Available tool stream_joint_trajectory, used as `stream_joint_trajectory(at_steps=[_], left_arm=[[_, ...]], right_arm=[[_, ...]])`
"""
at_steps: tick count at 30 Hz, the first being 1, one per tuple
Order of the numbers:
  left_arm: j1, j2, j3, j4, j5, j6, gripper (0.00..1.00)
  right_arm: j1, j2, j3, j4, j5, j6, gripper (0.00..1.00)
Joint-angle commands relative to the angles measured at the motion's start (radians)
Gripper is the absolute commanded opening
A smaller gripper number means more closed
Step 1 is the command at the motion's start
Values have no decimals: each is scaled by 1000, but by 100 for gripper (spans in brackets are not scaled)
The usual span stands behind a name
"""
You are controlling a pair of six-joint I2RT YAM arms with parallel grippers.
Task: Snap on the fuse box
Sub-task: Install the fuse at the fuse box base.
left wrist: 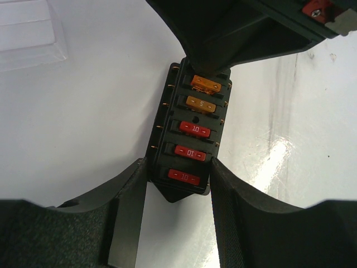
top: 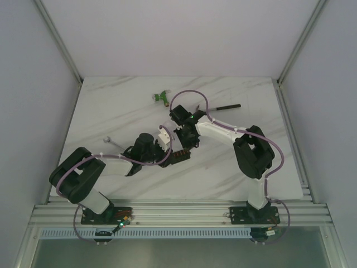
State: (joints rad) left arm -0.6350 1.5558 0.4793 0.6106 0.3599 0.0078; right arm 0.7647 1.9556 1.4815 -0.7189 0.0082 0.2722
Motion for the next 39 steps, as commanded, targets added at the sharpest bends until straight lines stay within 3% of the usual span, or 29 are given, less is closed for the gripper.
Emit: stream_joint_trajectory(at_steps=[1,15,34,39], left_arm=[[3,25,-2,6,13,-10,42],[34,50,7,5,24,-40,23],[34,49,10,-3,19,-38,21],[32,58,20,-17,25,-31,22]], right_arm=[[1,13,-14,-28,11,-5,0],[1,0,-204,50,29,-27,0],[7,117,-355,81,36,-11,0],[21,76,-301,82,17,-22,0]])
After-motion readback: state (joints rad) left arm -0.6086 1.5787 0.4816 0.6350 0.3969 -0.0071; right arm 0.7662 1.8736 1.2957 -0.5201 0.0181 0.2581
